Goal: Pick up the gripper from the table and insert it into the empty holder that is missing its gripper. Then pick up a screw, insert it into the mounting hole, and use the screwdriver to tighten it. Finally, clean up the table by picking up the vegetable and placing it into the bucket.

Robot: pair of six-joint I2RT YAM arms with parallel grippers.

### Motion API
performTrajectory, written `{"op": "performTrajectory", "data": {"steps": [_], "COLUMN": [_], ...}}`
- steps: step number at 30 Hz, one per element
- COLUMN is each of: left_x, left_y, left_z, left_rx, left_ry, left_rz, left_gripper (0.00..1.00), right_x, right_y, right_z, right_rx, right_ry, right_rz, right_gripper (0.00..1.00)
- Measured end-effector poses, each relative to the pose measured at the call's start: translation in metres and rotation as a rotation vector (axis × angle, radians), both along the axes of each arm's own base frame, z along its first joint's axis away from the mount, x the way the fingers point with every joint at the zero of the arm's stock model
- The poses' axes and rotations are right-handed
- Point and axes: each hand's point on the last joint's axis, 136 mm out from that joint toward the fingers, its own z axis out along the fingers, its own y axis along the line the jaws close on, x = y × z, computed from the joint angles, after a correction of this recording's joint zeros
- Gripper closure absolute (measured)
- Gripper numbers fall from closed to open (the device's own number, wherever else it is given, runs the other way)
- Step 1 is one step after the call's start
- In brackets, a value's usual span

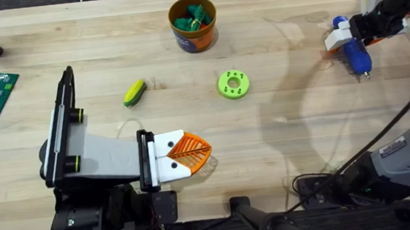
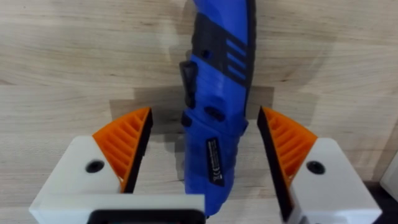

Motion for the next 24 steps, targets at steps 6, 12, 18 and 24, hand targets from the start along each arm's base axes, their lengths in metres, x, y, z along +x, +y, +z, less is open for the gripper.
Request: {"op": "performTrajectory", "data": {"steps": [6, 12, 18, 24], "left_x": [0.000, 0.000, 0.000, 0.001], "left_y": [0.000, 0.000, 0.000, 0.000], "left_z": [0.000, 0.000, 0.000, 0.000], "left_rx": [0.000, 0.000, 0.000, 0.001], "left_ry": [0.000, -0.001, -0.001, -0.001], "left_rz": [0.000, 0.001, 0.001, 0.004], "left_gripper": [0.991, 0.991, 0.991, 0.991], "right_x": [0.000, 0.004, 0.025, 0.032], "right_y": [-0.002, -0.003, -0.002, 0.004], "right_z": [-0.001, 0.000, 0.004, 0.006], "right_rx": [0.002, 0.002, 0.028, 0.087], "right_ry": [0.000, -0.025, -0.115, -0.159], "right_rz": [-0.014, -0.056, -0.042, -0.031], "right_gripper": [0.009, 0.008, 0.007, 0.008]}}
